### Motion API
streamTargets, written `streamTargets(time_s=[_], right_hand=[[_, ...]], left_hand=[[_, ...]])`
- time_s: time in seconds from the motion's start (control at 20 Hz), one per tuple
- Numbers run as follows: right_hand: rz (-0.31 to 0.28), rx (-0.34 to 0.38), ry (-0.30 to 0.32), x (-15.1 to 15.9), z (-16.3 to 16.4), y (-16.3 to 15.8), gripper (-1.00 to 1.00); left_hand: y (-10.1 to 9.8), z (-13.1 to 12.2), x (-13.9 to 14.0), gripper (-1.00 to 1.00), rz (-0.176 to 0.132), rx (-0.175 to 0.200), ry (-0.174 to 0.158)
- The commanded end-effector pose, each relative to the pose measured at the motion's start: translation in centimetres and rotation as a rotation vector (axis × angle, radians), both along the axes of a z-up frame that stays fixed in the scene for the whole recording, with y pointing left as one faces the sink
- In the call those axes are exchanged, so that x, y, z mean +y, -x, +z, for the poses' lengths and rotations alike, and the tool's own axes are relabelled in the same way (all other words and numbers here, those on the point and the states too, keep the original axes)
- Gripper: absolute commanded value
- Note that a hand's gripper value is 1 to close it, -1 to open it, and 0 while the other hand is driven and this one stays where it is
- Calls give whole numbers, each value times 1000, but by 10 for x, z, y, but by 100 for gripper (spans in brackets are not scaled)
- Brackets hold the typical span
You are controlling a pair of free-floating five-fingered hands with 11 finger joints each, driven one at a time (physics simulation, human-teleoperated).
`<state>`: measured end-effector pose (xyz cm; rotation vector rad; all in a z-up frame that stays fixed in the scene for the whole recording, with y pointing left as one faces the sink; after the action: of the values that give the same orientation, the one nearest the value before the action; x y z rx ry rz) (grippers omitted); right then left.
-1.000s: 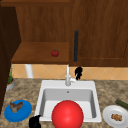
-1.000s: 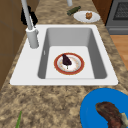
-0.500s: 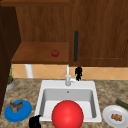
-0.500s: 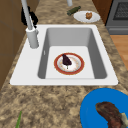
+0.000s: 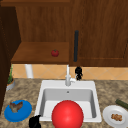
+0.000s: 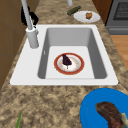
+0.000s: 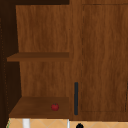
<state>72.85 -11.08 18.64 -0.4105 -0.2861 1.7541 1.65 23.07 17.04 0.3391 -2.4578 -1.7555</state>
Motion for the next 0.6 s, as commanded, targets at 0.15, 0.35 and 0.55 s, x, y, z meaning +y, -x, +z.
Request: streamTargets(time_s=[0.15,0.35,0.55], right_hand=[[8,6,-17,-14,16,-1,-100],[18,4,-70,-29,42,-1,-100],[26,19,-113,-42,57,2,-100]], left_hand=[[0,0,0,0,0,0,0],[0,0,0,0,0,0,0],[0,0,0,0,0,0,0]])
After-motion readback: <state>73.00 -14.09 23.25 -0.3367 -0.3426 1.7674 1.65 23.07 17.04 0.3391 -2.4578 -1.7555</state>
